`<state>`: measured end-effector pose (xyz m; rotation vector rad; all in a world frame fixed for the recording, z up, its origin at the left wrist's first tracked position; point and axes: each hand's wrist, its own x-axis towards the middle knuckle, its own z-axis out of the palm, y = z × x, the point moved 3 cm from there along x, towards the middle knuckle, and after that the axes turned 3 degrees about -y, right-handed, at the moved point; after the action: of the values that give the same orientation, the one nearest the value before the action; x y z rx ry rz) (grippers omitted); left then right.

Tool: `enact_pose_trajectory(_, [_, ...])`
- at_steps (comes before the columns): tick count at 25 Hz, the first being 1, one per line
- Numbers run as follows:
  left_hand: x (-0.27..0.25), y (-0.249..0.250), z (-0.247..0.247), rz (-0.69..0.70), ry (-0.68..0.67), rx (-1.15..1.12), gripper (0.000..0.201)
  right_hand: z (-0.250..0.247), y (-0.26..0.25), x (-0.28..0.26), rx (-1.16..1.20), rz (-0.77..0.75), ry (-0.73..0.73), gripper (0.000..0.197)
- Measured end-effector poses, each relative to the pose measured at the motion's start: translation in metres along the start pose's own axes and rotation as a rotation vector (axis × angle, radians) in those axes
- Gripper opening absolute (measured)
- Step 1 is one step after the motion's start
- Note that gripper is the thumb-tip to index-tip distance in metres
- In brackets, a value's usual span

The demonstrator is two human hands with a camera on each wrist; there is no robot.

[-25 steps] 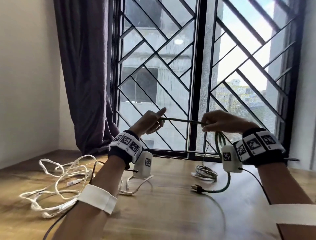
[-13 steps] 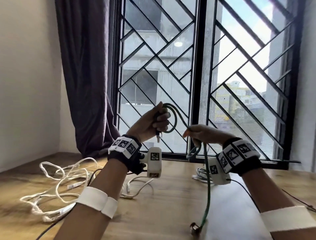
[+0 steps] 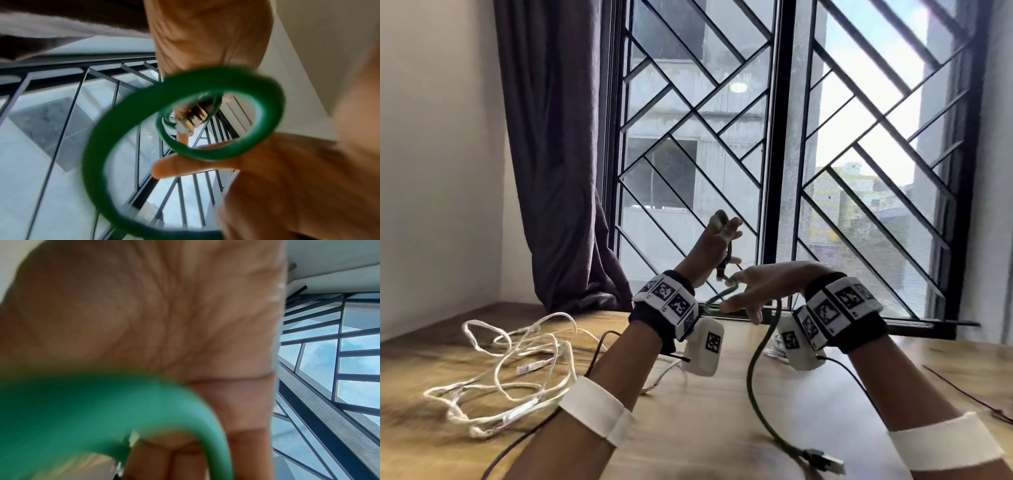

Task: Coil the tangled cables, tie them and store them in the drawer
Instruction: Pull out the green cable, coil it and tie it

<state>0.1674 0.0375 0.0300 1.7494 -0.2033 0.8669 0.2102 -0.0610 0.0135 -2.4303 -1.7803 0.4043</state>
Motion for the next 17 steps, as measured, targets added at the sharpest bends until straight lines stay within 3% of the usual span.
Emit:
enact_pose_trajectory(2, [0.004, -0.008, -0.005, 0.003, 0.007, 0.092, 0.018, -0.002, 0.006, 0.003, -0.094, 0.026, 0.020, 0.076])
enact_pose_trajectory(7, [0.010, -0.023, -0.015, 0.021, 0.061, 0.380, 0.013, -0.009, 0.012, 0.002, -0.221, 0.082, 0.059, 0.036])
enact_pose_trajectory(11, [0.010, -0.018, -0.032, 0.047, 0.162, 0.407, 0.013, -0.016, 0.021, -0.002, -0.330, 0.224, 0.099, 0.061])
enact_pose_trajectory(12, [0.011, -0.015, -0.035, 0.060, 0.180, 0.394, 0.014, -0.014, 0.024, 0.000, -0.364, 0.261, 0.090, 0.059])
enact_pose_trajectory(15, [0.007, -0.006, -0.033, 0.081, 0.162, 0.488, 0.015, -0.009, 0.026, 0.006, -0.304, 0.180, 0.083, 0.019])
enact_pose_trajectory(17, [0.003, -0.012, -0.031, 0.010, 0.095, 0.636, 0.026, -0.016, 0.023, 0.003, -0.235, 0.061, 0.191, 0.034])
